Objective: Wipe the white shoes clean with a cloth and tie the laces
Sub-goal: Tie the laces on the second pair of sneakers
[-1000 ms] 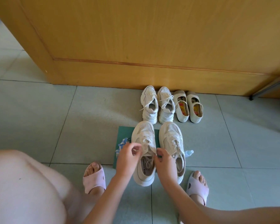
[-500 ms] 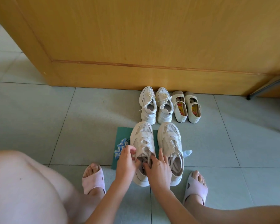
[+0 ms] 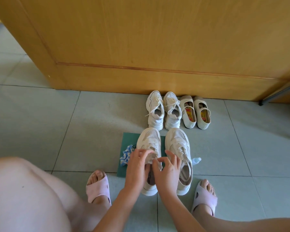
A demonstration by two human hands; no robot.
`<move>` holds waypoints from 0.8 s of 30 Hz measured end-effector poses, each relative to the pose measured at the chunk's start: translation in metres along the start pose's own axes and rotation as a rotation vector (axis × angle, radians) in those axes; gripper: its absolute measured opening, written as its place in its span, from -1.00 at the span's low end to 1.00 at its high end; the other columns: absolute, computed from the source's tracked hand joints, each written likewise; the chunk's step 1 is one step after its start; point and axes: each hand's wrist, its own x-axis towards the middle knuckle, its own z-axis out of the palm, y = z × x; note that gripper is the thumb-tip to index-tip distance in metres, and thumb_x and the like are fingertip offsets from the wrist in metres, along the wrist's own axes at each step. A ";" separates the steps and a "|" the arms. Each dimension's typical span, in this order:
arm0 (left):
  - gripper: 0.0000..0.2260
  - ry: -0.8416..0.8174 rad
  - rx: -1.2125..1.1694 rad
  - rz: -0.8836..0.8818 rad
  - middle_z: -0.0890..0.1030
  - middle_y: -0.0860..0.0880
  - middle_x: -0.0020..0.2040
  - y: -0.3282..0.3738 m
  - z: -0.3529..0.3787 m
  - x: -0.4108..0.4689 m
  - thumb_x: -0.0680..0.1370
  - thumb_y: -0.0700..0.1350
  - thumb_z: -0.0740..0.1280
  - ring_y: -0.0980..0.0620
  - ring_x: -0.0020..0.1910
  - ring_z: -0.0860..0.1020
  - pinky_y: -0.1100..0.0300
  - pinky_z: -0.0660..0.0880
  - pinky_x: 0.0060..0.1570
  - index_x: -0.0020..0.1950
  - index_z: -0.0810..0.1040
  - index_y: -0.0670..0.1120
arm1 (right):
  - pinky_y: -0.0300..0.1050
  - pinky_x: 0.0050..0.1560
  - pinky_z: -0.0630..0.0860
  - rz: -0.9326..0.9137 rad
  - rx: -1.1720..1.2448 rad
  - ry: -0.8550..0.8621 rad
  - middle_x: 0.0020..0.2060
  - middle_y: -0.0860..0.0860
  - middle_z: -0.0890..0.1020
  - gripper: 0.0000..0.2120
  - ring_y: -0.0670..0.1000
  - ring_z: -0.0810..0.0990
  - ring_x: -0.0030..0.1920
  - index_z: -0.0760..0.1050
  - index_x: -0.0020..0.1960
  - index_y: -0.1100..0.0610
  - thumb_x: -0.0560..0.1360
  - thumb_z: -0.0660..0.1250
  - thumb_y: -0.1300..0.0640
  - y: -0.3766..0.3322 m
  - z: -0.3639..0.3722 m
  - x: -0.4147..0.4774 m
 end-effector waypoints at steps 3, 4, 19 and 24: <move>-0.76 -0.085 -0.024 0.042 0.43 0.04 0.12 0.002 -0.002 0.010 0.49 -0.19 0.37 0.14 0.12 0.37 0.39 0.31 0.05 0.13 0.60 0.01 | -0.13 0.33 0.08 0.185 0.178 -0.188 0.21 -0.08 0.43 -0.77 0.00 0.16 0.30 0.64 -0.07 0.10 0.49 0.31 -0.03 -0.010 -0.010 0.007; -0.80 -0.102 -0.042 0.038 0.44 0.03 0.11 0.002 -0.004 0.014 0.52 -0.15 0.35 0.13 0.12 0.41 0.41 0.30 0.03 0.13 0.60 -0.03 | -0.12 0.33 0.10 0.268 0.255 -0.231 0.17 -0.09 0.44 -0.74 0.00 0.16 0.28 0.64 -0.04 0.10 0.50 0.29 -0.06 -0.012 -0.013 0.011; -0.84 -0.196 -0.355 -0.097 0.61 0.06 -0.35 0.017 -0.016 0.037 0.59 -0.08 0.25 0.10 -0.42 0.52 0.24 0.43 -0.29 -0.13 0.58 0.09 | -0.34 -0.46 0.21 0.053 0.511 -0.196 -0.47 0.03 0.31 -0.69 -0.12 0.20 -0.49 0.35 -0.32 0.21 0.48 0.38 0.10 -0.052 -0.064 0.076; -0.68 -0.324 -0.293 -0.042 0.55 0.07 -0.36 0.023 -0.013 0.040 0.63 -0.10 0.14 0.16 -0.29 0.55 0.38 0.39 -0.18 -0.29 0.50 -0.07 | -0.29 -0.43 0.33 0.146 0.514 -0.231 -0.48 0.05 0.41 -0.70 -0.07 0.33 -0.50 0.42 -0.26 0.22 0.48 0.37 0.02 -0.052 -0.056 0.090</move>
